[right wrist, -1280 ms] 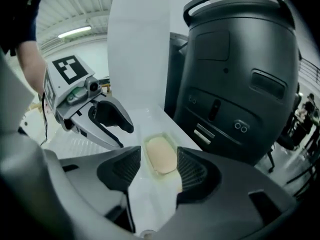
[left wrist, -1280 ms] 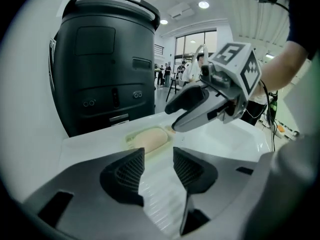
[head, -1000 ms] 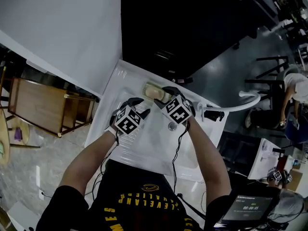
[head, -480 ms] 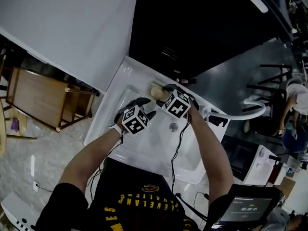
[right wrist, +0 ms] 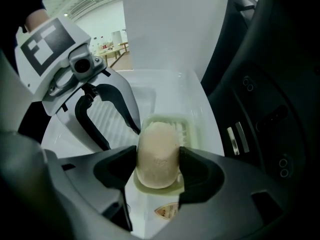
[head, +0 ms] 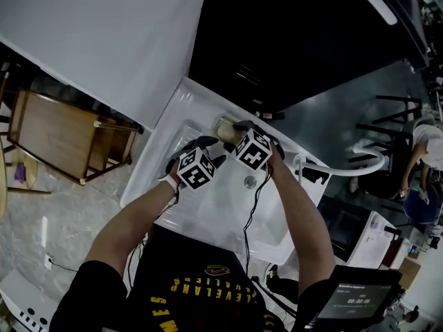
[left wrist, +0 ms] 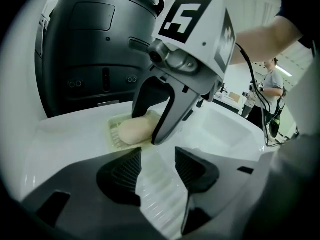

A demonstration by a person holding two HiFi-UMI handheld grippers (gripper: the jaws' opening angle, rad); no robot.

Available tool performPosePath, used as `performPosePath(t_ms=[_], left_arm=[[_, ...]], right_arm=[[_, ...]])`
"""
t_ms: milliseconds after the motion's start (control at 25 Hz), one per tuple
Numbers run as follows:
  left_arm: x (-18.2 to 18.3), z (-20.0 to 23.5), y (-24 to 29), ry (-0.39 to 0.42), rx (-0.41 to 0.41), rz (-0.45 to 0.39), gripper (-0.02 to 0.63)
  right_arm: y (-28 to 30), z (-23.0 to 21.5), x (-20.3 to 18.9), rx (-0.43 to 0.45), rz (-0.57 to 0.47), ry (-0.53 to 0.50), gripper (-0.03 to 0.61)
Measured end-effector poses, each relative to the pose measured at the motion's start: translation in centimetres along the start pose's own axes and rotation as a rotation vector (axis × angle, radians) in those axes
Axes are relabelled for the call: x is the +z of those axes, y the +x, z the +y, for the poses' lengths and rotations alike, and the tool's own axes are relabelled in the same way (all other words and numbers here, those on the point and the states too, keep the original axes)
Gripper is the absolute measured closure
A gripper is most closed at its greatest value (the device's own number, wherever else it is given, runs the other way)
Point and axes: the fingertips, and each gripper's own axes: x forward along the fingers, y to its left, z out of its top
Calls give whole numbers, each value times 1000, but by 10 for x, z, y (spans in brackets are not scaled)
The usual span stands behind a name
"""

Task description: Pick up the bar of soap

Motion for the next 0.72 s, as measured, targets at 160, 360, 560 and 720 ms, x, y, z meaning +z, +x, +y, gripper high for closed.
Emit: performPosePath(t_ms=[160, 360, 560, 720], left_arm=[[-1, 0, 0, 2, -2, 3, 405], [-3, 0, 1, 4, -2, 7, 405], [-4, 2, -1, -4, 4, 7, 405], [-4, 3, -5, -14, 2, 4, 407]], right_arm=[[-2, 1, 1, 70, -34, 98, 291], [0, 0, -1, 130, -9, 124, 296], [-3, -1, 4, 142, -18, 135, 304], [-11, -4, 12, 97, -89, 147, 307]])
